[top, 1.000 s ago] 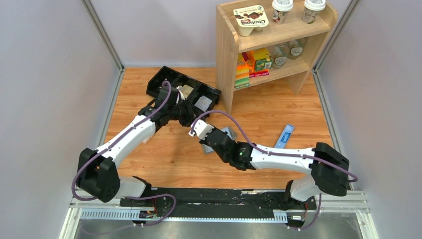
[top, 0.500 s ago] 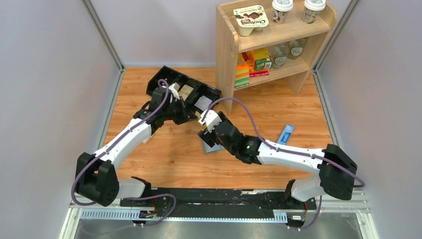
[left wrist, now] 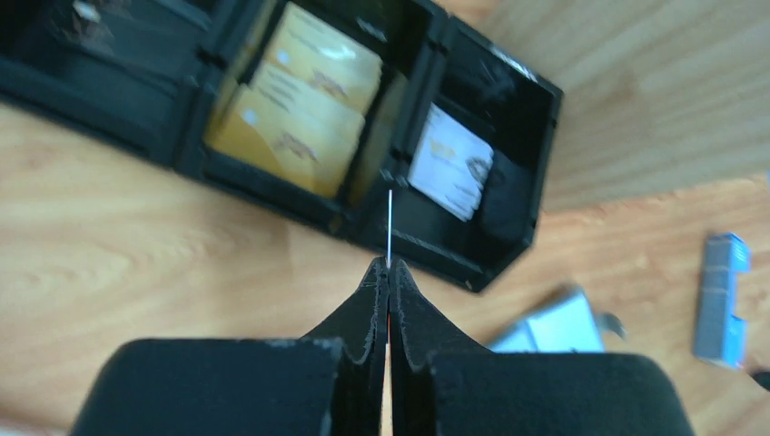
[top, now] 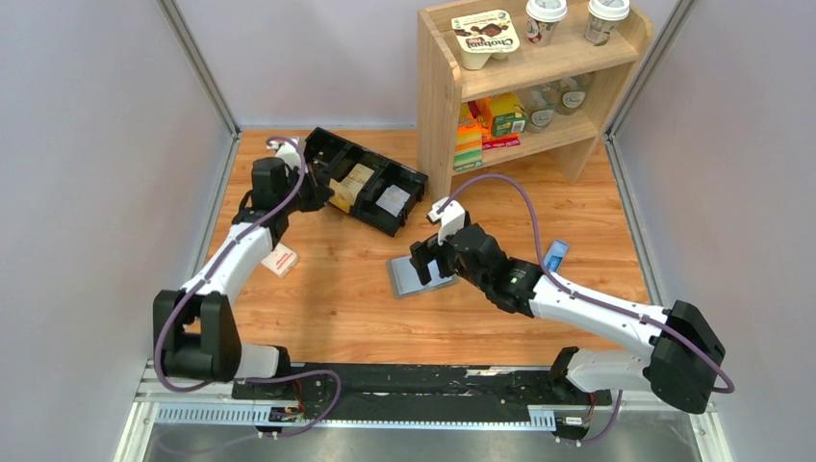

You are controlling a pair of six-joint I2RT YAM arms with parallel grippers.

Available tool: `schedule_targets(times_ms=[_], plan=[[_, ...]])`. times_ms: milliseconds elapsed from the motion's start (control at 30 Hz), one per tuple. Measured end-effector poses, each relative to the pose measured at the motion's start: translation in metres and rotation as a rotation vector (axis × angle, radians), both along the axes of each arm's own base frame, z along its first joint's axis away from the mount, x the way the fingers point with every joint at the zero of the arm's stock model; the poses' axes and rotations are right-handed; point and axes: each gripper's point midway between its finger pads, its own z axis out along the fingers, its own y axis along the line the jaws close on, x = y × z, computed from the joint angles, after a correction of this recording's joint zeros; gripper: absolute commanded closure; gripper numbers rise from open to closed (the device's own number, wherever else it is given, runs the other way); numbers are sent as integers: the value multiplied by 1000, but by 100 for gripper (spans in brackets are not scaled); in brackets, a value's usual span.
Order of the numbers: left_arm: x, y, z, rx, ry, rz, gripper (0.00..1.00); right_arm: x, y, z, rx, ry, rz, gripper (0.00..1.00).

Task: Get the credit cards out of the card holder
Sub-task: Place the credit card in the storage box.

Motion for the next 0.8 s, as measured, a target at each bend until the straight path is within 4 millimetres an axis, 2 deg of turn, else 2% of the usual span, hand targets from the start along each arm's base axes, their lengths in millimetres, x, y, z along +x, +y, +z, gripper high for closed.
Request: schedule_targets(times_ms=[200, 300, 400, 567, 700, 800], plan=[[63, 25, -6, 68, -68, -25, 100, -7, -1, 3, 13, 16, 19, 0], [95, 28, -15, 93, -72, -59, 100, -8, 0, 6, 22, 16, 28, 0], [120, 24, -23, 100, -79, -110, 100, -9, -2, 4, 14, 23, 30, 0], [129, 13, -44, 68, -47, -181, 100, -9, -8, -3, -11, 41, 23, 0], [126, 7, -60, 51, -10, -208, 92, -7, -10, -6, -17, 51, 17, 0], [123, 5, -68, 50, 12, -215, 66, -6, -9, -13, -30, 69, 21, 0]])
